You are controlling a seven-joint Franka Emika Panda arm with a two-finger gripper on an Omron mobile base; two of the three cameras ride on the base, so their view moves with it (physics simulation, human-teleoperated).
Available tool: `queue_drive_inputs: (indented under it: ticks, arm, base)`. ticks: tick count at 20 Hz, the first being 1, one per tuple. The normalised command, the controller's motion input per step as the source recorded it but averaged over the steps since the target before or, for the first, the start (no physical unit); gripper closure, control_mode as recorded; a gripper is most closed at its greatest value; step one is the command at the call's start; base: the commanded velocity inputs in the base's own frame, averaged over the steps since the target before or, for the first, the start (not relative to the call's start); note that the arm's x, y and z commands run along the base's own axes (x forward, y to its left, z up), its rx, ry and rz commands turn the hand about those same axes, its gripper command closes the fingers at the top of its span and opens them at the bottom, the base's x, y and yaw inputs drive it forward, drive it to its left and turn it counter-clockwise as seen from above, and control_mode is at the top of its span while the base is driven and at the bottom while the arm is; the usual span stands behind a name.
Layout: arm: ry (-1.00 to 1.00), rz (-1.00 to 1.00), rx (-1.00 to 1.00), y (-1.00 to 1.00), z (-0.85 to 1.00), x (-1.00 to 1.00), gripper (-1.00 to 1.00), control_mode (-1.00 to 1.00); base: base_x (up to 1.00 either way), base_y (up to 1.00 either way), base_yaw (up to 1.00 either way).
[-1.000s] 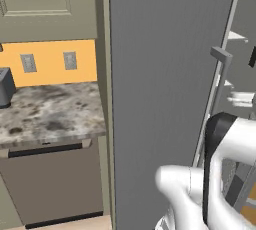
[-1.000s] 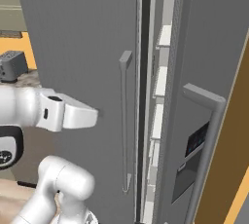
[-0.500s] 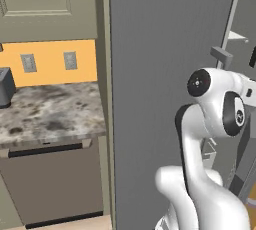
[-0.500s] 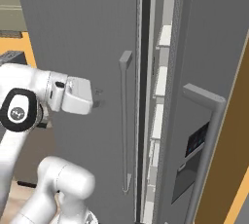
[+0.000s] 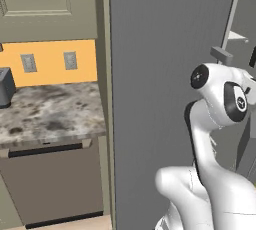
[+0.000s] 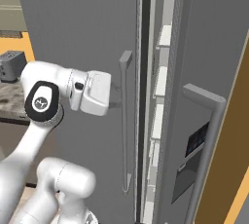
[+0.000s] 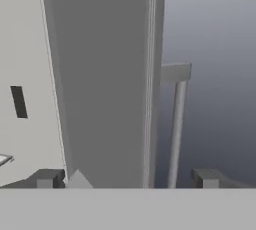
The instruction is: Open the freezer door, pick up the ice cube tray from the freezer, and place it on the dining counter.
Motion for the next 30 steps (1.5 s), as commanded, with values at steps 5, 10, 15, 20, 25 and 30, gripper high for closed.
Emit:
queue_drive_inputs:
  ticks: [5,10,15,20,25,30]
  arm:
    - [-0.11,-0.04,0.00,-0.41,-0.09,0.02,-1.00,-1.00]
    - [-0.06,-0.01,0.00,-0.29,-0.02,0.12,-1.00,-1.00]
    - [-0.05,0.00,0.00,-0.23,-0.04,0.19,-1.00,-1.00]
    - [-0.01,-0.01,0.00,-0.33,0.00,0.15,-1.00,-1.00]
    - [0.00,-0.01,0.00,-0.35,0.00,0.12,-1.00,-1.00]
    - [0.00,0.00,0.00,-0.46,0.00,0.01,-1.00,-1.00]
  base:
    - [0.00,0.00,0.00]
    - [0.00,0.00,0.00]
    - [0.00,0.00,0.00]
    - [0.00,0.00,0.00]
    - [0.00,0.00,0.00]
    - [0.00,0.00,0.00]
